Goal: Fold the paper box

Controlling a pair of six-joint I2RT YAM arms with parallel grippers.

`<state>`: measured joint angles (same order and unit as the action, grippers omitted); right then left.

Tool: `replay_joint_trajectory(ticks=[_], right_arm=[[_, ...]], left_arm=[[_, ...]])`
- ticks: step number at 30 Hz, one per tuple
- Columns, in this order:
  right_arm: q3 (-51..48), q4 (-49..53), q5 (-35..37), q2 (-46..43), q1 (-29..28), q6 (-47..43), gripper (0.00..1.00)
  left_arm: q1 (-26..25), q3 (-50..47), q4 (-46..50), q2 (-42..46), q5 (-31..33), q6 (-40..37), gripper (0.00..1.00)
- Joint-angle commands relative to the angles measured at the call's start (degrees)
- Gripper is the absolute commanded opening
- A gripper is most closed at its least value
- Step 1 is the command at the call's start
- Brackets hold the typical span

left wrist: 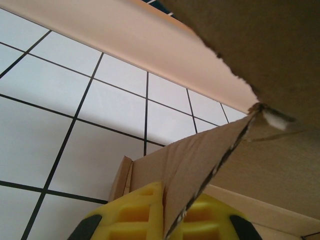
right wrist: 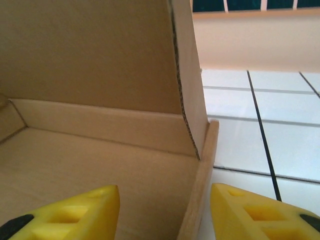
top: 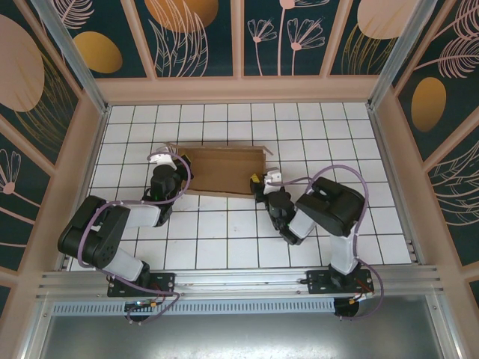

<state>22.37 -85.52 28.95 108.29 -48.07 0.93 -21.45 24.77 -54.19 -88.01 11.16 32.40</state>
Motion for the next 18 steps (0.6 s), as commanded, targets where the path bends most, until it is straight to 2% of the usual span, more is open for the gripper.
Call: replay_joint_trajectory(ticks=[1, 4, 6, 8, 10, 12, 14, 16, 18], right_arm=[[-2.8, -1.1, -8.1, -7.9, -0.4, -2.2, 0.53], [-6.3, 1.6, -17.3, -15.7, -0.4, -1.5, 0.52], [-7.2, 6.9, -21.5, -22.4, -0.5, 0.7, 0.51], [-5.7, 17.8, -23.9, -30.2, -0.2, 5.0, 0.48], [-0.4, 34.6, -27.1, -38.2, 0.2, 6.5, 0.44], [4.0, 44.0, -25.3, -43.3, 0.1, 4.7, 0.36], [6.5, 45.6, -25.6, -47.0, 1.1, 3.2, 0.27], [10.7, 47.8, -22.3, -48.4, 3.0, 6.1, 0.18], [19.2, 58.3, -22.8, -46.0, 8.0, 13.5, 0.21]], left_arm=[[-0.1, -1.9, 14.1, -1.6, 0.9, -1.4, 0.00], [-0.1, -1.6, 14.3, -1.6, 0.8, -1.9, 0.01], [-0.1, -1.4, 14.5, -1.6, 0.8, -2.2, 0.01], [-0.1, -1.3, 14.6, -1.8, 0.7, -2.2, 0.01], [-0.1, -0.9, 14.6, -2.0, 0.4, -2.2, 0.00], [-0.1, -0.7, 14.7, -2.3, 0.4, -2.2, 0.01], [-0.1, -0.3, 14.8, -3.1, 0.6, -2.2, 0.01], [-0.1, 0.0, 15.0, -3.6, 0.6, -2.1, 0.01], [-0.1, 0.1, 15.0, -3.8, 0.5, -2.0, 0.01]])
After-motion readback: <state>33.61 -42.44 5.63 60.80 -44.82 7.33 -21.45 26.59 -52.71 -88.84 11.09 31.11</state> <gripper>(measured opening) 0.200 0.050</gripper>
